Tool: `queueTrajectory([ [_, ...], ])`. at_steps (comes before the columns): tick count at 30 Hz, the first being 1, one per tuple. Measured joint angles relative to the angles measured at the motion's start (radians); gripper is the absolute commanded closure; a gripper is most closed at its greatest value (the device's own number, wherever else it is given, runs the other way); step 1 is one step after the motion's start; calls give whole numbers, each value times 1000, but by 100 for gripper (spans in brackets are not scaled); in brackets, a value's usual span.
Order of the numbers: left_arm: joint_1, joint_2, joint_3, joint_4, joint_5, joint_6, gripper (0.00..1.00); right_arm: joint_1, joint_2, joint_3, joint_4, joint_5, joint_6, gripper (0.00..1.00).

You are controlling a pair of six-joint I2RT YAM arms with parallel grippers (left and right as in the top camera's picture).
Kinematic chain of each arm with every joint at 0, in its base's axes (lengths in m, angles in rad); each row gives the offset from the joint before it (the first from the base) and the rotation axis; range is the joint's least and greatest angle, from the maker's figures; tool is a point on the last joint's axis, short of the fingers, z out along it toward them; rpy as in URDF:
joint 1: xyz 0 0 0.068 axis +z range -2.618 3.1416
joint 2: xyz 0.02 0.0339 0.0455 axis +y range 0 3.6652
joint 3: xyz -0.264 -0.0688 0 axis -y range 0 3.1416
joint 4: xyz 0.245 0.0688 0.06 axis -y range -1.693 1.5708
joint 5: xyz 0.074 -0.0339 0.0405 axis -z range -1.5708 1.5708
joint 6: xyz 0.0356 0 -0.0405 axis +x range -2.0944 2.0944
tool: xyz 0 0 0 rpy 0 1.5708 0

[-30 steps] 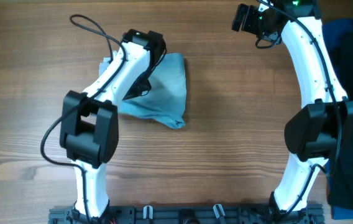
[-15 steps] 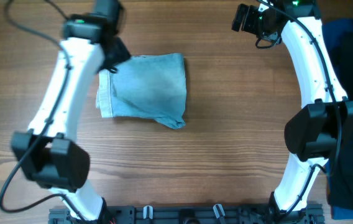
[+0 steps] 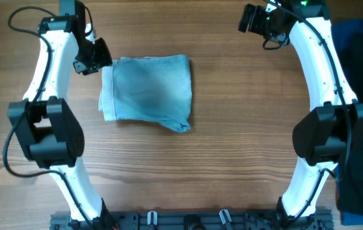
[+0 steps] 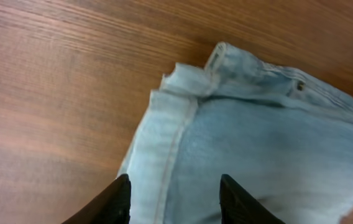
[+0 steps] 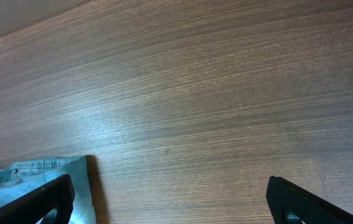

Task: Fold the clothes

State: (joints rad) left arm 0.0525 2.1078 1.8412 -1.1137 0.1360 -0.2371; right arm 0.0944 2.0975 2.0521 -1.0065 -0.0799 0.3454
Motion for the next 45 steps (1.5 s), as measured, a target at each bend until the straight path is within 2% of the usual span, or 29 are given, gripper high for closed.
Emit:
queueTrajectory([
  [5, 3, 58, 0, 30, -19, 16, 53, 0, 0, 0, 0, 0, 0, 0],
  [18, 3, 82, 0, 80, -34, 35, 56, 0, 0, 0, 0, 0, 0, 0],
  [22, 3, 82, -26, 88, -34, 50, 60, 0, 0, 0, 0, 0, 0, 0],
  [32, 3, 85, -34, 87, -34, 53, 63, 0, 0, 0, 0, 0, 0, 0],
  [36, 3, 88, -35, 86, -34, 53, 71, 0, 0, 0, 0, 0, 0, 0],
  [38, 3, 95, -35, 86, -34, 56, 87, 0, 0, 0, 0, 0, 0, 0],
  [43, 3, 105, -35, 79, -39, 64, 96, 0, 0, 0, 0, 0, 0, 0],
  [45, 3, 105, -35, 74, -41, 64, 96, 0, 0, 0, 0, 0, 0, 0],
])
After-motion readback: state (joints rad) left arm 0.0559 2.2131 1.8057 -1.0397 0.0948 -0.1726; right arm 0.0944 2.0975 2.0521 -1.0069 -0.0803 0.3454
